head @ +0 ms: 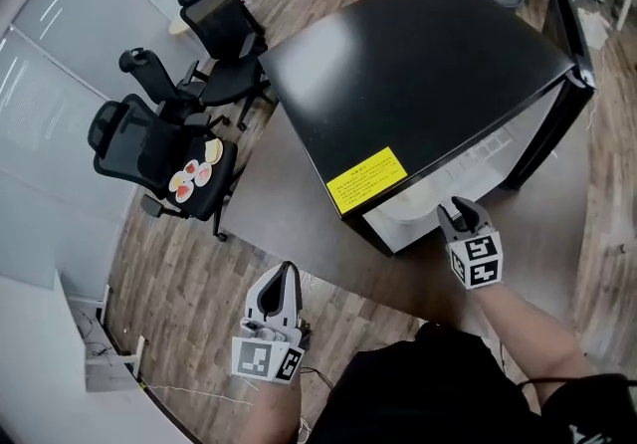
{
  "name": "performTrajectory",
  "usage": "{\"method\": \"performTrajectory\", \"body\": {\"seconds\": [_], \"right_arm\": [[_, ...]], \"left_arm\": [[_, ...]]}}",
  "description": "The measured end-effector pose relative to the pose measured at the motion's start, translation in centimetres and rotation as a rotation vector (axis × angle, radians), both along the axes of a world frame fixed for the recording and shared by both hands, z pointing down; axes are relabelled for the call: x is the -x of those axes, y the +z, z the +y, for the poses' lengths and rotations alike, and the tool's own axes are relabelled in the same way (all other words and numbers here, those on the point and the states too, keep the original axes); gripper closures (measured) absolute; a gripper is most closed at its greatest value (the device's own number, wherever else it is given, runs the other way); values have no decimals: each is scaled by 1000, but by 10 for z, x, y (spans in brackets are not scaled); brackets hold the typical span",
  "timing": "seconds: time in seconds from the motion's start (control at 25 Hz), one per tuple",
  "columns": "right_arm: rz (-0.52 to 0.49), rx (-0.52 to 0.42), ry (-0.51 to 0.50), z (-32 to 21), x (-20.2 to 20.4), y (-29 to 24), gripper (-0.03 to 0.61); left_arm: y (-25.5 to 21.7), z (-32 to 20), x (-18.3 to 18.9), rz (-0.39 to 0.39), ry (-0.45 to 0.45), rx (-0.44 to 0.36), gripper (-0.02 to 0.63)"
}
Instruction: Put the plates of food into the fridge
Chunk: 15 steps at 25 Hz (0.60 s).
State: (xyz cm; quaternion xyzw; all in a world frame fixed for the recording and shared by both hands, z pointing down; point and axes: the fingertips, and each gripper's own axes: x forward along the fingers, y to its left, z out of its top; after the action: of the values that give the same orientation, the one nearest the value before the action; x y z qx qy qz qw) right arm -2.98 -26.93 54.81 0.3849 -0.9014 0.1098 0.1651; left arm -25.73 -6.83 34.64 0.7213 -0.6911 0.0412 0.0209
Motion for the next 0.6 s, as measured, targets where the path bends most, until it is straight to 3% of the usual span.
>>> {"method": "performTrajectory", "body": {"seconds": [0.16,0.6], "right_arm": [[-42,-27,1,13,-10,-22,442],[-95,-60,29,58,-38,-65,453]], "left_arm": [[1,-2,-4,55,18,-26,611],[-13,12,-21,67,112,-65,611]]}}
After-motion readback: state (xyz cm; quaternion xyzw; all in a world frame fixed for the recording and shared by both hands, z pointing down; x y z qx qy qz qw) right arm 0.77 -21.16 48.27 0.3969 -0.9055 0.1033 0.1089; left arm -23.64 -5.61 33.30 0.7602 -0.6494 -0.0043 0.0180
